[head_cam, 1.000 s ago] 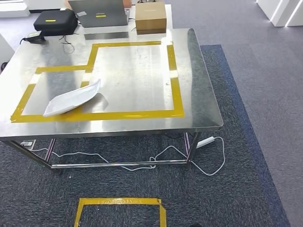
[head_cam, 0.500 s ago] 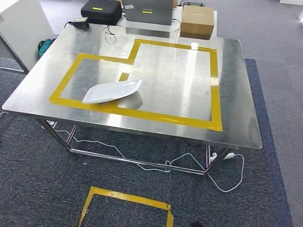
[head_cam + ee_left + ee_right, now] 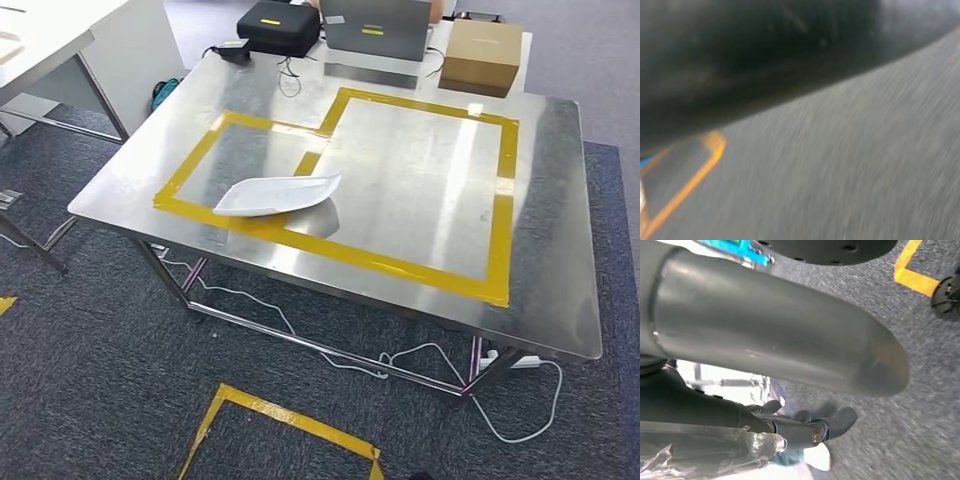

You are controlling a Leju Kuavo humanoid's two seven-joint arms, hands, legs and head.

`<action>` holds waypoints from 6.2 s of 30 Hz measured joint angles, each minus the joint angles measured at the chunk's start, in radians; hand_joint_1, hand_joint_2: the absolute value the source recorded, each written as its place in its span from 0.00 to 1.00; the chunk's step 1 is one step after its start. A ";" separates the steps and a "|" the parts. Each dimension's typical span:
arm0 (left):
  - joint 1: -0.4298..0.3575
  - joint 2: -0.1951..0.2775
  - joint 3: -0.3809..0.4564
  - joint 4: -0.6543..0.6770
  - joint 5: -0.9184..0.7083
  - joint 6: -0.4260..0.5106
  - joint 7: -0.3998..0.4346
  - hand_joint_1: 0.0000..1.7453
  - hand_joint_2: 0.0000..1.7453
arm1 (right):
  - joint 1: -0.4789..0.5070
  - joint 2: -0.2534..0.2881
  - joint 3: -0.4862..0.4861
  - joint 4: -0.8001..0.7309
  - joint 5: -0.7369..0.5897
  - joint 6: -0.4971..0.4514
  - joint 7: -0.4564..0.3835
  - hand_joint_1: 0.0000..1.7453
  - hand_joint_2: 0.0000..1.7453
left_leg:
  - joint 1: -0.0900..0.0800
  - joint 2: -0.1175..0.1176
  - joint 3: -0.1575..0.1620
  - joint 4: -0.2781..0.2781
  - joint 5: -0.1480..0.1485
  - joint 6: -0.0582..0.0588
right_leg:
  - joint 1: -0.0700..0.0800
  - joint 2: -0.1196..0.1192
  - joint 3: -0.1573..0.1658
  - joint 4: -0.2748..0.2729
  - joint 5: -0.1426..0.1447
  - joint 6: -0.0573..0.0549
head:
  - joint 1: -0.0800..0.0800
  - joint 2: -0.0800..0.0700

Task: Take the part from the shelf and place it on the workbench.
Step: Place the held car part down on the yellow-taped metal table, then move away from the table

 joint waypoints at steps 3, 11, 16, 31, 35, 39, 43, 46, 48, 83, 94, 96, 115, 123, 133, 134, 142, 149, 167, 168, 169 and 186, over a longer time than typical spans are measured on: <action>-0.014 -0.064 0.001 0.109 0.087 0.012 0.028 0.00 0.00 | 0.006 -0.005 -0.003 0.000 -0.003 -0.005 -0.001 0.00 0.00 | 0.003 0.044 -0.086 0.169 -0.065 -0.006 | 0.002 -0.042 0.002 -0.002 -0.003 -0.004 | -0.005 0.000; -0.045 -0.183 0.000 0.300 0.206 0.019 0.061 0.00 0.00 | 0.003 -0.011 -0.016 0.000 -0.015 -0.028 0.000 0.00 0.00 | -0.004 0.108 0.055 -0.096 0.057 0.023 | 0.011 -0.132 0.023 -0.002 -0.030 0.034 | 0.001 0.000; -0.053 -0.215 -0.002 0.348 0.195 0.012 0.062 0.00 0.00 | 0.004 -0.015 -0.025 0.001 -0.018 -0.033 -0.002 0.00 0.00 | 0.000 0.051 0.053 -0.101 0.064 0.052 | 0.003 -0.020 -0.040 0.163 -0.134 0.054 | 0.014 0.000; -0.059 -0.223 -0.073 0.398 0.126 0.020 -0.022 0.00 0.00 | 0.004 -0.025 -0.042 0.003 -0.012 -0.025 -0.020 0.00 0.00 | -0.004 0.011 -0.027 0.037 -0.004 0.005 | -0.005 0.010 0.007 0.008 -0.010 0.010 | 0.007 0.000; -0.058 -0.223 -0.080 0.402 0.123 0.016 -0.026 0.00 0.00 | 0.006 -0.025 -0.047 0.004 -0.013 -0.024 -0.020 0.00 0.00 | -0.004 0.046 -0.082 0.172 -0.039 0.005 | 0.003 -0.056 0.006 0.008 -0.012 0.005 | 0.005 0.000; -0.060 -0.226 -0.089 0.403 0.123 -0.002 -0.033 0.00 0.00 | 0.002 -0.025 -0.051 0.004 -0.013 -0.029 -0.020 0.00 0.00 | -0.016 0.123 0.052 -0.071 0.058 0.022 | 0.011 -0.101 0.011 0.010 -0.021 0.015 | 0.005 0.000; -0.059 -0.231 -0.092 0.403 0.132 -0.023 -0.033 0.00 0.00 | -0.003 -0.025 -0.051 0.003 -0.013 -0.035 -0.020 0.00 0.00 | -0.020 0.104 0.061 -0.104 0.062 0.040 | 0.014 -0.126 0.023 0.009 -0.032 0.033 | 0.006 0.000; -0.060 -0.239 -0.092 0.403 0.136 -0.043 -0.033 0.00 0.00 | -0.001 -0.025 -0.052 0.003 -0.012 -0.040 -0.022 0.00 0.00 | -0.013 0.065 0.059 -0.108 0.069 0.056 | 0.008 -0.036 -0.031 0.132 -0.106 0.047 | 0.015 0.000; -0.062 -0.244 -0.093 0.403 0.136 -0.057 -0.033 0.00 0.00 | 0.002 -0.025 -0.052 0.004 -0.012 -0.042 -0.023 0.00 0.00 | -0.013 0.035 0.056 -0.108 0.070 0.061 | 0.007 -0.007 -0.097 0.269 -0.162 0.050 | 0.019 0.000; -0.055 -0.293 -0.110 0.365 0.119 -0.123 -0.032 0.00 0.00 | -0.003 -0.023 -0.067 0.004 0.008 -0.064 -0.036 0.00 0.00 | -0.012 -0.026 0.055 -0.100 0.075 0.056 | -0.004 0.021 -0.068 0.166 -0.061 0.051 | 0.027 0.000; -0.053 -0.298 -0.113 0.358 0.118 -0.124 -0.031 0.00 0.00 | -0.002 -0.023 -0.071 0.005 0.008 -0.063 -0.039 0.00 0.00 | -0.013 0.038 -0.081 0.156 -0.050 0.008 | 0.000 -0.020 -0.011 0.025 -0.004 0.003 | 0.014 0.000; -0.051 -0.298 -0.115 0.358 0.117 -0.124 -0.031 0.00 0.00 | -0.002 -0.023 -0.072 0.005 0.008 -0.063 -0.038 0.00 0.00 | -0.013 0.045 -0.092 0.193 -0.049 0.009 | 0.002 -0.049 -0.012 0.025 -0.005 0.002 | 0.014 0.000; -0.051 -0.309 -0.122 0.334 0.103 -0.135 -0.029 0.00 0.00 | -0.007 -0.021 -0.081 0.005 0.003 -0.048 -0.044 0.00 0.00 | -0.014 0.001 0.068 -0.103 0.070 0.048 | -0.006 0.006 -0.048 0.079 -0.003 0.055 | 0.035 0.000; -0.050 -0.311 -0.143 0.309 0.083 -0.167 -0.046 0.00 0.00 | -0.009 -0.016 -0.094 0.005 -0.003 -0.017 -0.045 0.00 0.00 | -0.017 -0.002 0.061 -0.103 0.077 0.084 | -0.003 0.018 -0.030 0.029 0.012 0.036 | 0.032 0.000; -0.050 -0.301 -0.164 0.304 0.068 -0.183 -0.056 0.00 0.00 | -0.011 -0.016 -0.109 0.005 -0.001 -0.009 -0.044 0.00 0.00 | -0.017 0.000 0.062 -0.114 0.074 0.068 | -0.006 0.017 -0.030 0.023 0.011 0.040 | 0.033 0.000; -0.050 -0.300 -0.166 0.304 0.066 -0.181 -0.055 0.00 0.00 | -0.012 -0.016 -0.109 0.005 -0.001 -0.009 -0.044 0.00 0.00 | -0.014 0.001 0.067 -0.123 0.078 0.064 | -0.005 0.015 -0.032 0.027 0.006 0.044 | 0.033 0.000; -0.045 -0.299 -0.169 0.304 0.064 -0.171 -0.045 0.00 0.00 | -0.012 -0.016 -0.110 0.004 -0.001 0.001 -0.046 0.00 0.00 | -0.003 0.002 0.083 -0.133 0.078 0.049 | -0.010 0.008 -0.132 0.218 -0.051 0.073 | 0.041 0.000; -0.042 -0.294 -0.169 0.303 0.064 -0.168 -0.037 0.00 0.00 | -0.016 -0.006 -0.125 0.004 -0.011 0.000 -0.045 0.00 0.00 | -0.004 0.002 0.077 -0.103 0.052 0.017 | -0.011 0.022 -0.035 0.039 0.003 0.033 | 0.035 0.000; -0.052 -0.264 -0.191 0.319 0.034 -0.148 -0.042 0.00 0.00 | -0.021 -0.012 -0.106 0.003 0.062 0.043 -0.031 0.00 0.00 | -0.011 0.041 0.062 -0.098 0.055 0.057 | 0.001 -0.005 -0.042 0.131 -0.090 0.049 | 0.035 0.000; -0.053 -0.263 -0.192 0.320 0.034 -0.146 -0.044 0.00 0.00 | -0.021 -0.012 -0.105 0.003 0.062 0.043 -0.031 0.00 0.00 | -0.011 0.041 0.069 -0.098 0.048 0.061 | 0.001 -0.005 -0.085 0.201 -0.112 0.052 | 0.037 0.000; -0.053 -0.261 -0.192 0.323 0.034 -0.144 -0.045 0.00 0.00 | -0.019 -0.012 -0.105 0.003 0.062 0.042 -0.031 0.00 0.00 | -0.012 0.040 0.076 -0.098 0.042 0.063 | 0.001 -0.004 -0.130 0.268 -0.129 0.054 | 0.037 0.000; -0.052 -0.247 -0.194 0.348 0.033 -0.138 -0.049 0.00 0.00 | -0.014 -0.012 -0.105 0.004 0.062 0.041 -0.028 0.00 0.00 | -0.012 0.043 -0.057 0.201 -0.093 0.012 | 0.000 -0.002 -0.003 0.024 -0.021 0.002 | 0.019 0.000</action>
